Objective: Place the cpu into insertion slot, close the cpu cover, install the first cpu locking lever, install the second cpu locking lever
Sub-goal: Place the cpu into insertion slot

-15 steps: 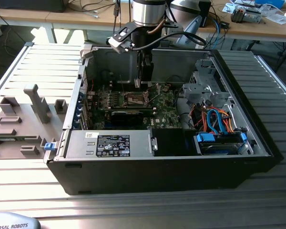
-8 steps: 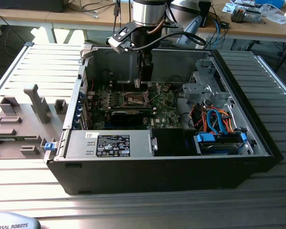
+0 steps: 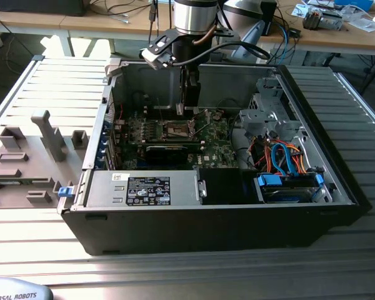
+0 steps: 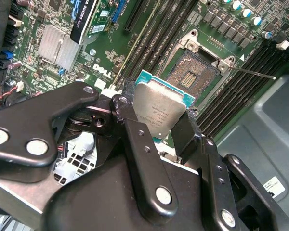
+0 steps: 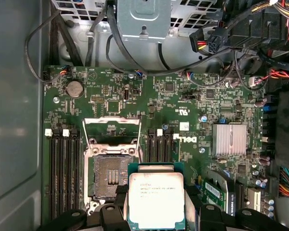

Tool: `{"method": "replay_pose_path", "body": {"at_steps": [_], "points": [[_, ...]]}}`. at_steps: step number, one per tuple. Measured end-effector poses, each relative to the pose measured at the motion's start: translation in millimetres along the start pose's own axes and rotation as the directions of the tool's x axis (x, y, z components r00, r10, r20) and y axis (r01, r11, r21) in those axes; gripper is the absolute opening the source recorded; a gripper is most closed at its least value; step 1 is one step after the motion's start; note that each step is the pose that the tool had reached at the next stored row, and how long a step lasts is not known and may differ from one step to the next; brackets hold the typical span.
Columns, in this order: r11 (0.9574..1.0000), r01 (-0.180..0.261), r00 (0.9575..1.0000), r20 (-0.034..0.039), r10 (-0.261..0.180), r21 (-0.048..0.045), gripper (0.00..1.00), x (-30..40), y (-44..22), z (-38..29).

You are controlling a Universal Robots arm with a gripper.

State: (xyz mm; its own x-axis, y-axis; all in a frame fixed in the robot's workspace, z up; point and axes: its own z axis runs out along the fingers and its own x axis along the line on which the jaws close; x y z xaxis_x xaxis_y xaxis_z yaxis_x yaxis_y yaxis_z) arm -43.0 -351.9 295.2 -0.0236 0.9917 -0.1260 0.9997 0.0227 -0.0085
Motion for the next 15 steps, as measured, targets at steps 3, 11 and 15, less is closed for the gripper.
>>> {"method": "replay_pose_path", "body": {"at_steps": [3,11,15], "points": [[1.0,-0.004,1.0,0.0004,0.004,0.0005,0.54,0.0,0.0,0.1],[0.9998,-0.02,0.9998,0.002,0.02,0.0026,0.54,0.0,0.0,0.2],[0.9996,-0.027,0.9996,0.0026,0.027,0.0034,0.54,0.0,0.0,0.3]]}}
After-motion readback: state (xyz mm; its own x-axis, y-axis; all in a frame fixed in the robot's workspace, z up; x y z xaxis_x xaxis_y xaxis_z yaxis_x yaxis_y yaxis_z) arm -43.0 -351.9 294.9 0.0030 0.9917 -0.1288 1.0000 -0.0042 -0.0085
